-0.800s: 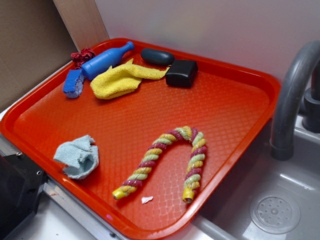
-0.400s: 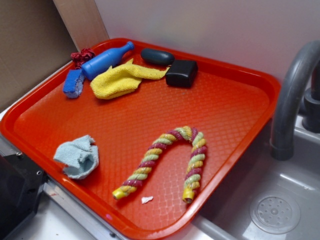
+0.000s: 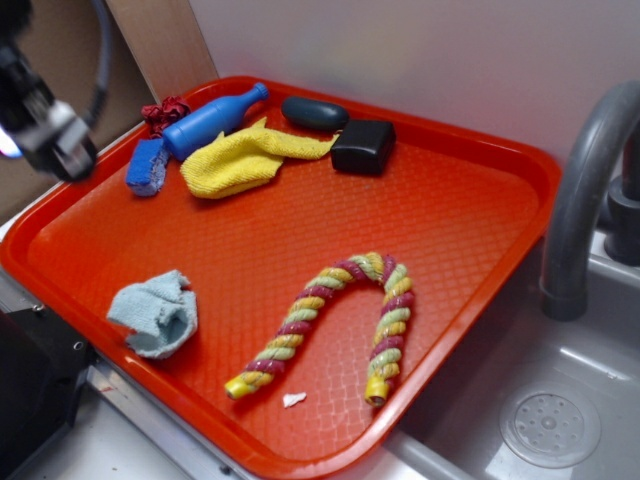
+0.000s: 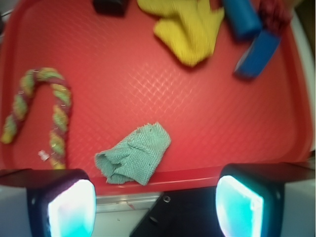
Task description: Grab the blue cloth.
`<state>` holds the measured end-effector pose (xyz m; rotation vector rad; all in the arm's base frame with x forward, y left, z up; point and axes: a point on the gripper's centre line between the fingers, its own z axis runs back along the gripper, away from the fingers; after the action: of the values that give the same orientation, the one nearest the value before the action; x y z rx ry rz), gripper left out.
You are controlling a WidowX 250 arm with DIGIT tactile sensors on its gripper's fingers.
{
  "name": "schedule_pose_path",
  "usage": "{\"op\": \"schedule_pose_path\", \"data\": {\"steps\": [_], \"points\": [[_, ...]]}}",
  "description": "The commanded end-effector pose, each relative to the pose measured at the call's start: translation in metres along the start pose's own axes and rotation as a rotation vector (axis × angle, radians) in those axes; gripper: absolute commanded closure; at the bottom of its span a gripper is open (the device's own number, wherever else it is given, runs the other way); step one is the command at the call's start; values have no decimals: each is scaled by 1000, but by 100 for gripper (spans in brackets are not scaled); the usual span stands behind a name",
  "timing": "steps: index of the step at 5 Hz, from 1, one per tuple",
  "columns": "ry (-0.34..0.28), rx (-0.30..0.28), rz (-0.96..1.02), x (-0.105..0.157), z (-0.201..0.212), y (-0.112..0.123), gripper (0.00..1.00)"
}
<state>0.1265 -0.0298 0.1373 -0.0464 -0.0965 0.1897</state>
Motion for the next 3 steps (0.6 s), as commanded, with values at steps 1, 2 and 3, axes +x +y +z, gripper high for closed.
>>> {"op": "schedule_pose_path", "data": {"steps": [1, 2, 3], "points": [[68, -45, 65, -18, -83, -15, 0], [101, -211, -124, -23, -110, -30, 0], [59, -192, -178, -18, -112, -30, 100]]}}
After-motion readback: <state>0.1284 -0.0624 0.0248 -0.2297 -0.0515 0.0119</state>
